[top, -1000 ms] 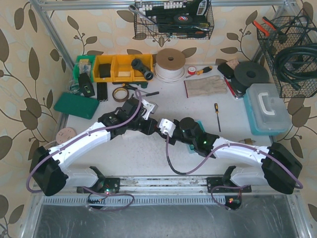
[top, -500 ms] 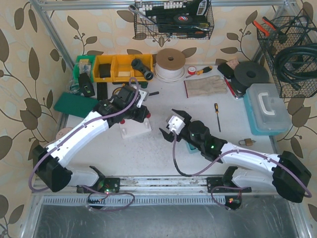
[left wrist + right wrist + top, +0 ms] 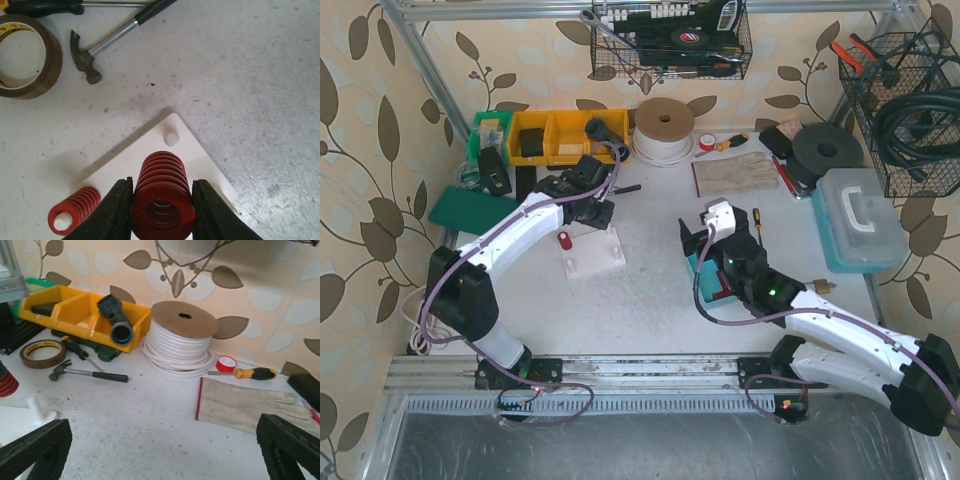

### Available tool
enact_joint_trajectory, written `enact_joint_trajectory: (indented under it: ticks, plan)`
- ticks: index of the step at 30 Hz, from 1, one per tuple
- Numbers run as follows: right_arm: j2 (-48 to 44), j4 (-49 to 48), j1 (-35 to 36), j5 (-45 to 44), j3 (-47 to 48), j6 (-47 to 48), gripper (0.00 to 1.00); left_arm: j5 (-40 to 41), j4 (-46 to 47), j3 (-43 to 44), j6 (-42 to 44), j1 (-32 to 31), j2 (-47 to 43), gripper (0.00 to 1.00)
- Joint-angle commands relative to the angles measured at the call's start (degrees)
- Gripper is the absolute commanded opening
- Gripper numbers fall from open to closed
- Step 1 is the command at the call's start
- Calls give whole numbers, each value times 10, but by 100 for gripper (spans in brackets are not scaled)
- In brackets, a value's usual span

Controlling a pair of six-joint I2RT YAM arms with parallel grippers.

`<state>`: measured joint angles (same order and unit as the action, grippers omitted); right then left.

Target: Install the large spring

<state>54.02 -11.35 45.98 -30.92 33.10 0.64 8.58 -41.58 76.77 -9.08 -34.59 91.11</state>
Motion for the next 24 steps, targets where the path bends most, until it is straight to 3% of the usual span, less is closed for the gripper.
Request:
enact_joint_trajectory:
  ticks: [1,24]
  plan:
    - [-27,13,-10,-49,-23,-26,99,7,9,45,13,15,20,0]
    - [-21,36,-18,-67,-15,-21,99,-39,14,58,18,20,99,0]
